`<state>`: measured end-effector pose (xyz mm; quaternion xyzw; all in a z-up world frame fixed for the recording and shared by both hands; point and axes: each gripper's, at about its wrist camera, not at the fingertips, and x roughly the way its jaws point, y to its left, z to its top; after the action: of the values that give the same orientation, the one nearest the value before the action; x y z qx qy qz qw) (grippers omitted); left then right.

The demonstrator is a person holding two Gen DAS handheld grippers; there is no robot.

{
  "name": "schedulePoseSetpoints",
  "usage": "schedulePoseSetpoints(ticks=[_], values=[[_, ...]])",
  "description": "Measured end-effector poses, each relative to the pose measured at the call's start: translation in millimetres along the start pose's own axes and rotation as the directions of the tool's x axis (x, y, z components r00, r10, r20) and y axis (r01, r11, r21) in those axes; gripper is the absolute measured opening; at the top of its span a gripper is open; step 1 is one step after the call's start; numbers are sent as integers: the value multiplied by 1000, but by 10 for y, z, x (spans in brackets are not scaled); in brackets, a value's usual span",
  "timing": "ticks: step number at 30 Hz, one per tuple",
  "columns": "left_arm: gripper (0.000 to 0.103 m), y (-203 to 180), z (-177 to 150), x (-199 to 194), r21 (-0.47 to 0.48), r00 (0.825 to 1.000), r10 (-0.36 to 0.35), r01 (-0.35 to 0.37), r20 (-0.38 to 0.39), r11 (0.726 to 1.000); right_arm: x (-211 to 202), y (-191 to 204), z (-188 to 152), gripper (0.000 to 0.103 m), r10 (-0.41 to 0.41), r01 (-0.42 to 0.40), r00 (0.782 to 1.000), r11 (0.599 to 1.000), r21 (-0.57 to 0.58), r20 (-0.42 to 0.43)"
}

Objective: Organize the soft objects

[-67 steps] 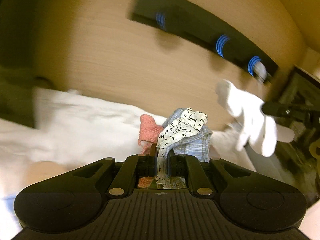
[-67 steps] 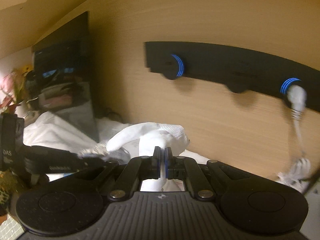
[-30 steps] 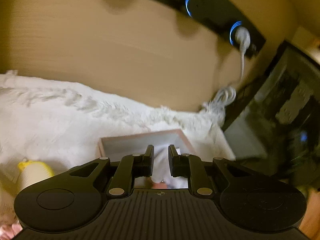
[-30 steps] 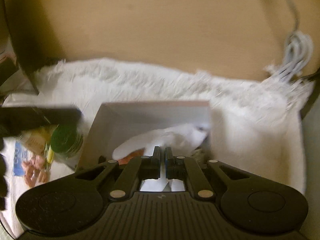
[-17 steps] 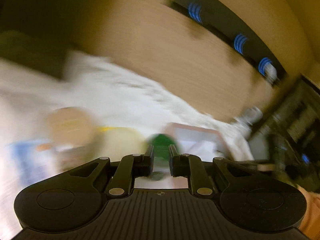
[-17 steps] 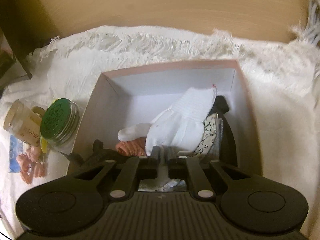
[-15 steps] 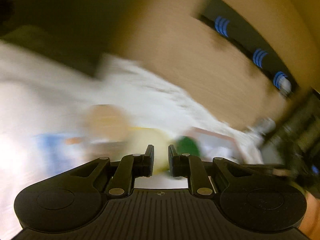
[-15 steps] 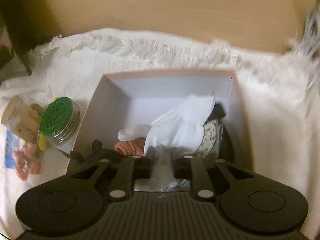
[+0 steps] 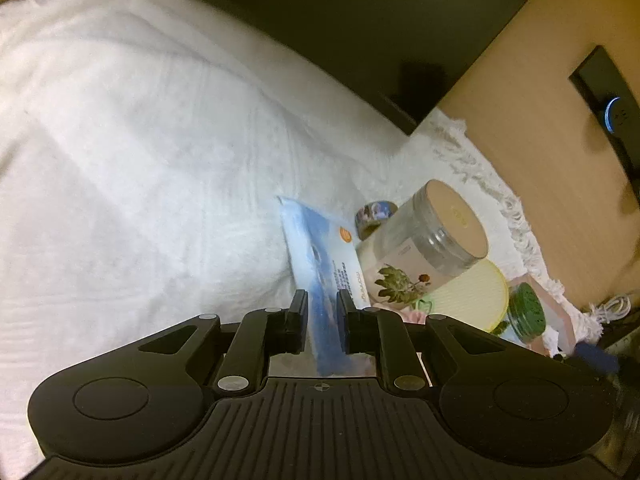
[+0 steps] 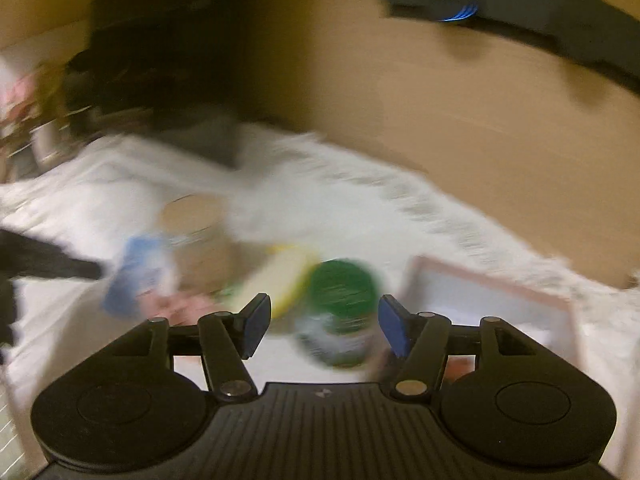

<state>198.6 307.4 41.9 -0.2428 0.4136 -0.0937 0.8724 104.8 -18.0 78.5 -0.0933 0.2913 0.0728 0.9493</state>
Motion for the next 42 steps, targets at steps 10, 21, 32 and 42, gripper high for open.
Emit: schedulePoseSetpoints(ticks=[10,21,32,42], values=[[41,-66,49,434,56,999,29,-27,-37,998,284,575,-511,60,4,-19,990,994,-104,-138],[53,4,42,575,-17,994,-94,93,-52,996,435,289,-927,71,-15,23,993,998,58,-121],[22,39,147,393,8,996,-74,74,-44,997,401,288,-1057,86,-11,13,999,999,49,-41],[20,187,587,-3,147,999,4,-10,42,989,417,287,-1057,87,-9,12,999,999,52,-43]])
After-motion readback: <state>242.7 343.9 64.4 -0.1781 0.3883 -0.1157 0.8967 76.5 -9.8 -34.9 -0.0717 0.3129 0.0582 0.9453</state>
